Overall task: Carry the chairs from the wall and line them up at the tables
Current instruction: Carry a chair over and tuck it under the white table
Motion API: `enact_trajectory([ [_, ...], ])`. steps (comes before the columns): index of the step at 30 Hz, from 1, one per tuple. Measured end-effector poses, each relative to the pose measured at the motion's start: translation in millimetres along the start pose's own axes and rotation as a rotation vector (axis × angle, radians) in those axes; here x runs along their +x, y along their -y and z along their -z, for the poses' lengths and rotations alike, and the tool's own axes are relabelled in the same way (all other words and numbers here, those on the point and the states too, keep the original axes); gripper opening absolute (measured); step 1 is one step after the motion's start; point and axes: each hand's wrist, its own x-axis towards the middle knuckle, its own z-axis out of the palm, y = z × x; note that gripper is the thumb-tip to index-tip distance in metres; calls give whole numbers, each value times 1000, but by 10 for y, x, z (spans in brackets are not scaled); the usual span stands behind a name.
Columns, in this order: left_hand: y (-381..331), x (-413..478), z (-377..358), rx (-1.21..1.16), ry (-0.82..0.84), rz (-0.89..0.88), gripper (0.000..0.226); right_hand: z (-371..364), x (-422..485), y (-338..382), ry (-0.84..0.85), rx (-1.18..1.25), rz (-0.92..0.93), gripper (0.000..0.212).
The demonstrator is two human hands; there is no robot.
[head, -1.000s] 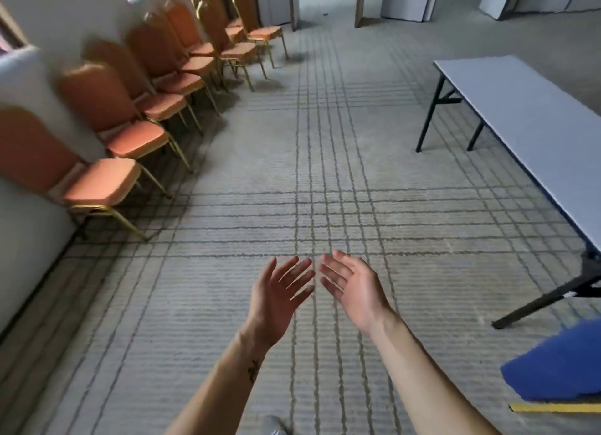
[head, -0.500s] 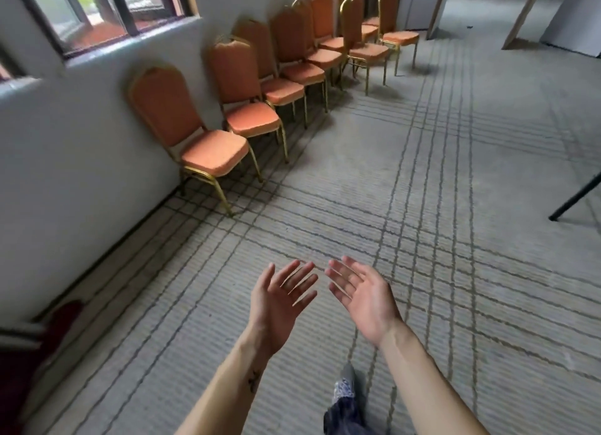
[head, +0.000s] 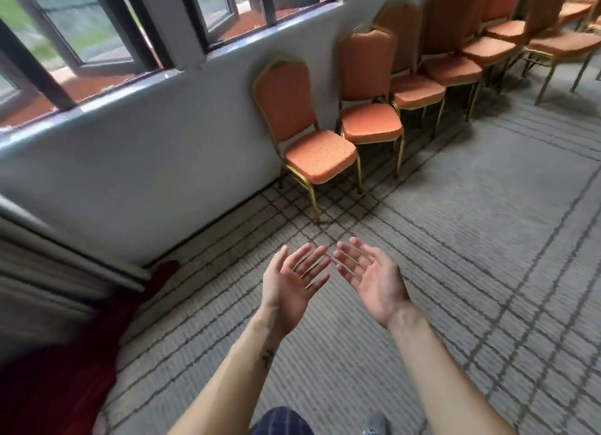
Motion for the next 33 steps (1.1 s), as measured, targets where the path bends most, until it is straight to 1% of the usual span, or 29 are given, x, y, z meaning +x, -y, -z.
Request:
enact_trajectory([
  [4,-386,456,128,-61,-71,-34,56,-422,653,100,37,-53,-74,36],
  [7,-745,885,241,-65,-89,-57,55,-723,1180,77,47,-93,-112,35],
  [12,-1401,1605,481,-49,-91,-70,56,-1260,2047,64,44,-145,-93,40],
  [14,-1754,1959,627,-50,-74,-49,55,-1618,2440,37,33,-160,-87,40],
  [17,-2219,2364,702,-54,-30,-68,53,-2104,2875,13,36,-180,-66,40],
  [22,-3045,2970,819,-86,-25,-83,53,-2843,3596,27,54,-194,-57,40],
  [26,-3543,3455,933,-96,-28,-92,53,-3229,4212,87,69,-211,-74,40],
  [29,-3840,3866,957,-103,-46,-110,53,-3387,4706,144,56,-204,-75,40],
  [33,-4271,4567,927,-119,-52,-123,53,-3630,5544,344,69,-200,-69,40],
])
